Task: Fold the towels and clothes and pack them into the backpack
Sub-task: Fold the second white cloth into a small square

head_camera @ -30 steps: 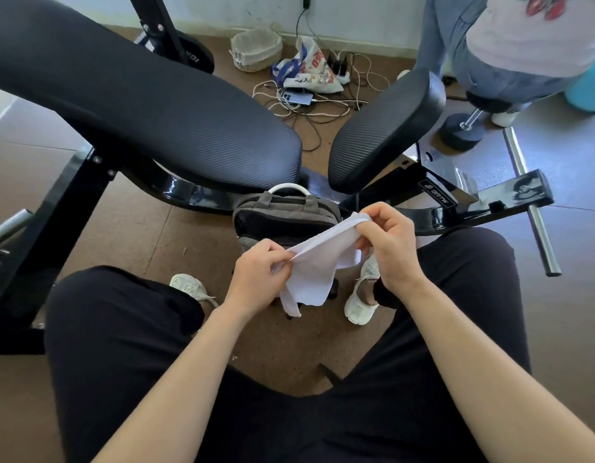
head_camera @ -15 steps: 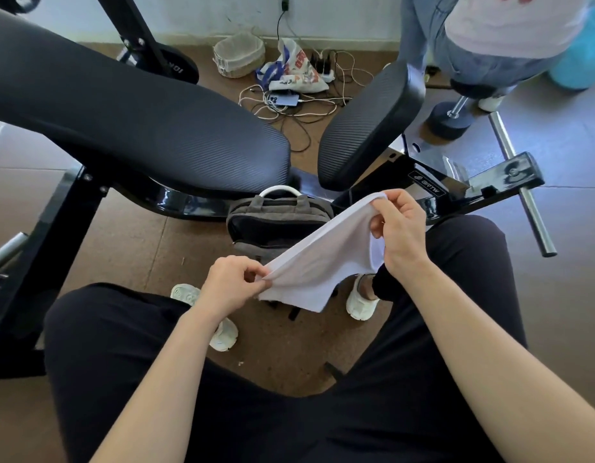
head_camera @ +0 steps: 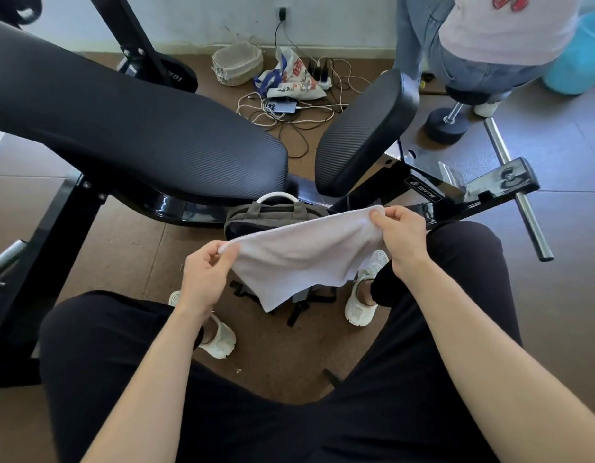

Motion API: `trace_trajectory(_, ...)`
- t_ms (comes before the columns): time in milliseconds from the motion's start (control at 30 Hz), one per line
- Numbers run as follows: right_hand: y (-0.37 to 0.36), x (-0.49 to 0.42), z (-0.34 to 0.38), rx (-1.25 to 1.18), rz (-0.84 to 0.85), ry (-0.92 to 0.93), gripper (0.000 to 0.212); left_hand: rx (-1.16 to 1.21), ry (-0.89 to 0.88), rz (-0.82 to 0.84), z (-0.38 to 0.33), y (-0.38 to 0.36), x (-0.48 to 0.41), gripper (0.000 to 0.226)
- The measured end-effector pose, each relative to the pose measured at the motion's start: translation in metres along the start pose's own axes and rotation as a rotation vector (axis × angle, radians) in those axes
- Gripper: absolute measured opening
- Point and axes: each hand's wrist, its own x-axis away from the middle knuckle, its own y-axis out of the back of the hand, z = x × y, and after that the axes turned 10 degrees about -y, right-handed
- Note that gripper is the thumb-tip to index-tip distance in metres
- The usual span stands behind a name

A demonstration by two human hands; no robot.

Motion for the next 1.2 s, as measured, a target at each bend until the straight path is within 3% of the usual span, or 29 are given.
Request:
trace_trajectory(100,0.001,0.001,0.002,-0.006,0.135,-0.047,0.020,0.443,0.099,-0.090,-0.020,0.007,0.000,0.025)
trace_trajectory(267,-0.004,0.001,-0.005,0.143,0.126,0.120,0.014,0.089,0.074,-0.193,-0.009,0.008,-0.001,0.026)
trace_trajectory(567,-0.009,-0.005,-0.010,0.252,0.190,0.059,0.012,0.098,-0.004,-0.236,-0.010,0.004,-0.001,0.030)
trace_trajectory(967,-0.009,0.001,-0.008,0.178,0.173,0.169,0.012,0.110,-0.064,-0.287,-0.014,0.006,0.001,0.024)
trace_trajectory(1200,-0.014,0.028,-0.003,0.137,0.327,0.097,0.012,0.222,0.056,-0.138,-0.019,-0.002,0.008,0.011)
